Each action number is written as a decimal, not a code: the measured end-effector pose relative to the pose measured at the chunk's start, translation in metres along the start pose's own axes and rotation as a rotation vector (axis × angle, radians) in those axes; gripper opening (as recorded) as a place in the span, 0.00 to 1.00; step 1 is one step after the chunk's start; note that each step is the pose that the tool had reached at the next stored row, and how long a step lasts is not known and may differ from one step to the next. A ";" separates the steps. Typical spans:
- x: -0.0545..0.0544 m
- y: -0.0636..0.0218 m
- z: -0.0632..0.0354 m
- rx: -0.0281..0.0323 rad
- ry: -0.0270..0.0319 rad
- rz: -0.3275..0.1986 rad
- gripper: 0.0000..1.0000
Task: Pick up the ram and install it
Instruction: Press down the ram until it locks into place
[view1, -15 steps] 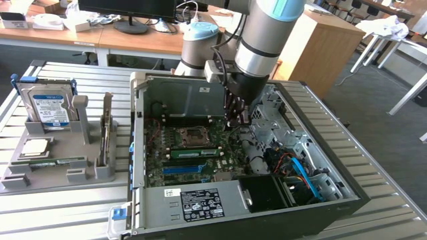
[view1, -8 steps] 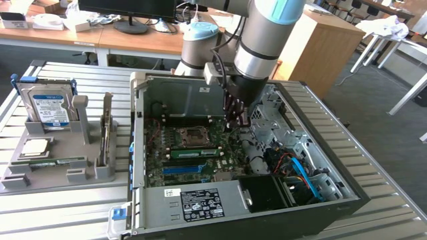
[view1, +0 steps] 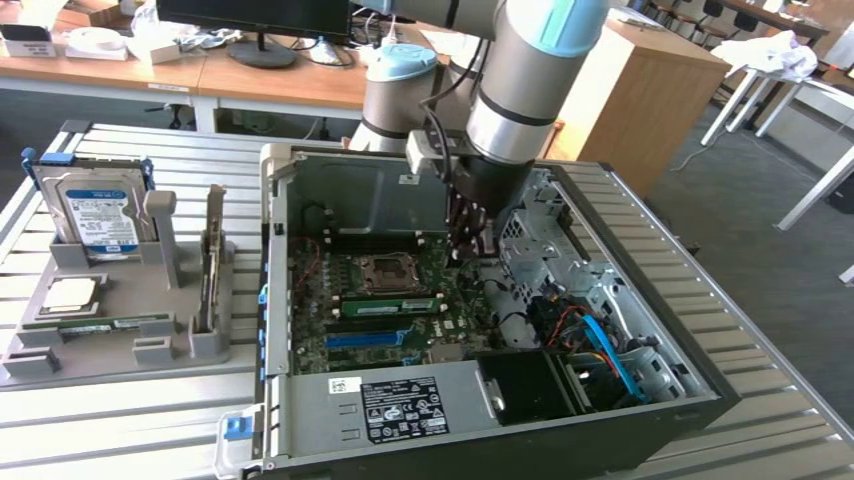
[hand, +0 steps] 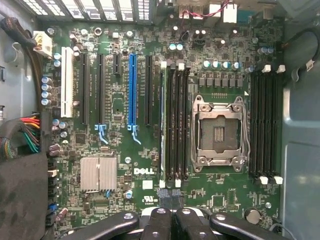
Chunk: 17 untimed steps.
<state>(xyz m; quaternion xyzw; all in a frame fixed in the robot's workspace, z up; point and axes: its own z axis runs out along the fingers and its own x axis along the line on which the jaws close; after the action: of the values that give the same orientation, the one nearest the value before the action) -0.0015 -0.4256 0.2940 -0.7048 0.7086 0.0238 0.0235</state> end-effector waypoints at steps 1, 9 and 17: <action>0.000 0.0000 0.0007 0.0000 0.0000 0.000 0.10; 0.000 0.0000 0.0060 0.0000 0.0000 0.000 0.10; 0.001 0.0000 0.0118 0.0000 0.0000 0.000 0.10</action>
<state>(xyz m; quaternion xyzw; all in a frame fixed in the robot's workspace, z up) -0.0015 -0.4256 0.2822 -0.7048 0.7087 0.0238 0.0235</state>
